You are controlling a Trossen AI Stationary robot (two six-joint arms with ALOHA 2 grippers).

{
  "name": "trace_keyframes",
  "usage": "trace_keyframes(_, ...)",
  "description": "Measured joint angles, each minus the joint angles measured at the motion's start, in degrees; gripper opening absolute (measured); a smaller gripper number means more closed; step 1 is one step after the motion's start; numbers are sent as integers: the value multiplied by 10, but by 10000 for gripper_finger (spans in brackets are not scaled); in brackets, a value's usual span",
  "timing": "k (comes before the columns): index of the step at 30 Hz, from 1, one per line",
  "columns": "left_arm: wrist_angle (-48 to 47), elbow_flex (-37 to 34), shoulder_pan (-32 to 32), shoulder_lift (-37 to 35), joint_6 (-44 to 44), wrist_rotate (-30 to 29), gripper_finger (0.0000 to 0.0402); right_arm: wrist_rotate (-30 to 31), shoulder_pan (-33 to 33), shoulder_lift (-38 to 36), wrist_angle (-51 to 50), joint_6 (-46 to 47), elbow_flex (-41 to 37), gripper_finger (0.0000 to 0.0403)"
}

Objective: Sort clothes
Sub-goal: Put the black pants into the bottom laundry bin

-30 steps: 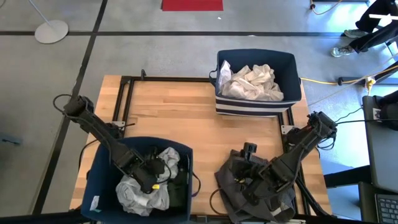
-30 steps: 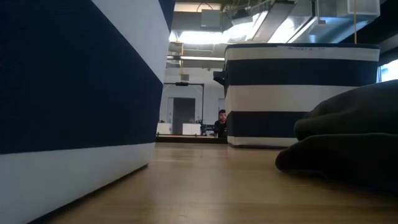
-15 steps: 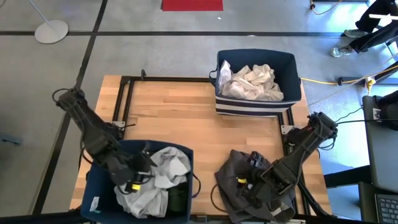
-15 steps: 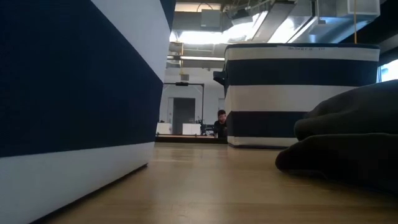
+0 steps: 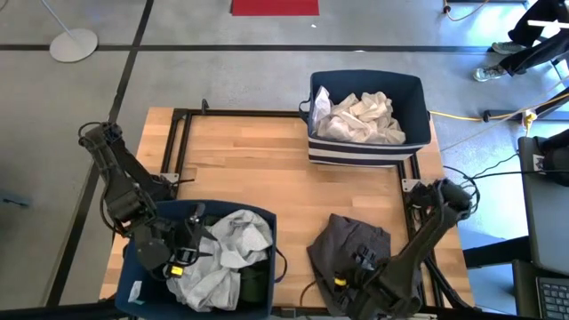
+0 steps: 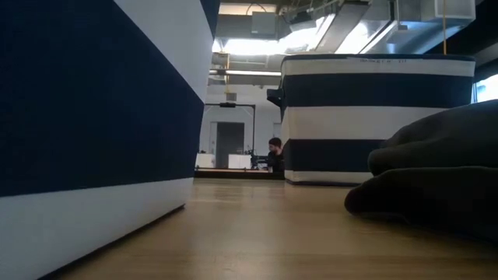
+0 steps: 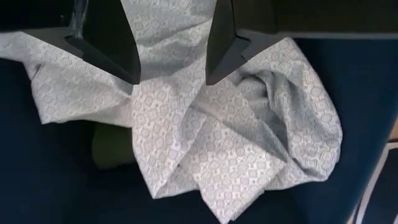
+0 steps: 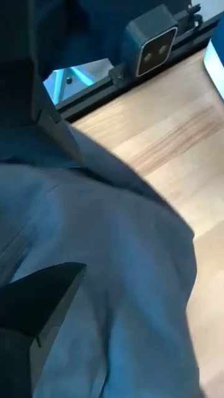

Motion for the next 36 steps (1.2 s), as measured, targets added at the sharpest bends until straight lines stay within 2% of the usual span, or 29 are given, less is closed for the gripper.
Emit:
trace_keyframes(6, 2, 0, -5, 0, 12, -6, 172, 37, -6, 56, 22, -25, 0, 263)
trace_keyframes(16, 1, 0, -5, 0, 30, -7, 172, 1, -18, 104, 109, -49, 0, 263)
trace_keyframes(22, 1, 0, -5, -1, 23, -7, 172, 9, -24, 131, 143, -50, 0, 263)
trace_keyframes(36, 0, 0, -5, -1, 13, -7, 172, 26, -24, 196, 135, -42, 4, 263)
